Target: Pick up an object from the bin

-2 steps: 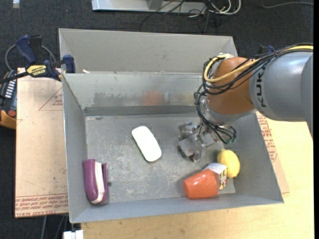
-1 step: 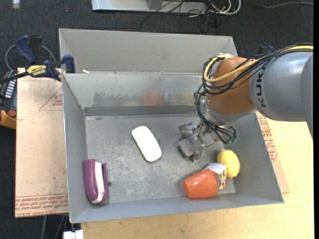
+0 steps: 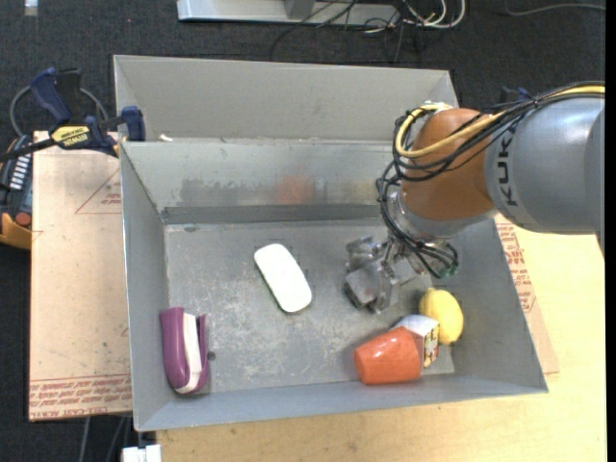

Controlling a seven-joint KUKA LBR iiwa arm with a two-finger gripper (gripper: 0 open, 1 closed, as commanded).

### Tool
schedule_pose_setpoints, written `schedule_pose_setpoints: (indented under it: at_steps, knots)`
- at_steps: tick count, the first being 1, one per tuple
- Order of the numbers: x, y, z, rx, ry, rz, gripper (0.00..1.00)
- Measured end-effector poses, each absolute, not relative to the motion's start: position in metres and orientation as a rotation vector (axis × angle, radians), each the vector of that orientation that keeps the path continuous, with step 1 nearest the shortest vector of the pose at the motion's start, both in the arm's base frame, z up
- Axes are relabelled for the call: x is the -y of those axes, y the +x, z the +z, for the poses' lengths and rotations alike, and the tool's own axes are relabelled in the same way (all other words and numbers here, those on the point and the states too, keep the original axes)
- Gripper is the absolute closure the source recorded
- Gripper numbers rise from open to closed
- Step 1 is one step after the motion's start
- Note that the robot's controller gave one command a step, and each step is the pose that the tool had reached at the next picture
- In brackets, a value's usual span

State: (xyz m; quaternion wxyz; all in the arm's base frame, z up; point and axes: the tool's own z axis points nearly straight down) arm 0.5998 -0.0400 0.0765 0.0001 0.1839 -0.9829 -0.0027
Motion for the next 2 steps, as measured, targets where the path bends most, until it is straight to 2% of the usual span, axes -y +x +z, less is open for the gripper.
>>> schedule_pose_setpoints:
  at_steps: [1, 2]
  knots:
    - [0.04, 0.599, 0.095, 3.086, 0.578, -0.01, 1.0]
    - [0.039, 0.6, 0.125, 3.087, 0.576, -0.01, 1.0]
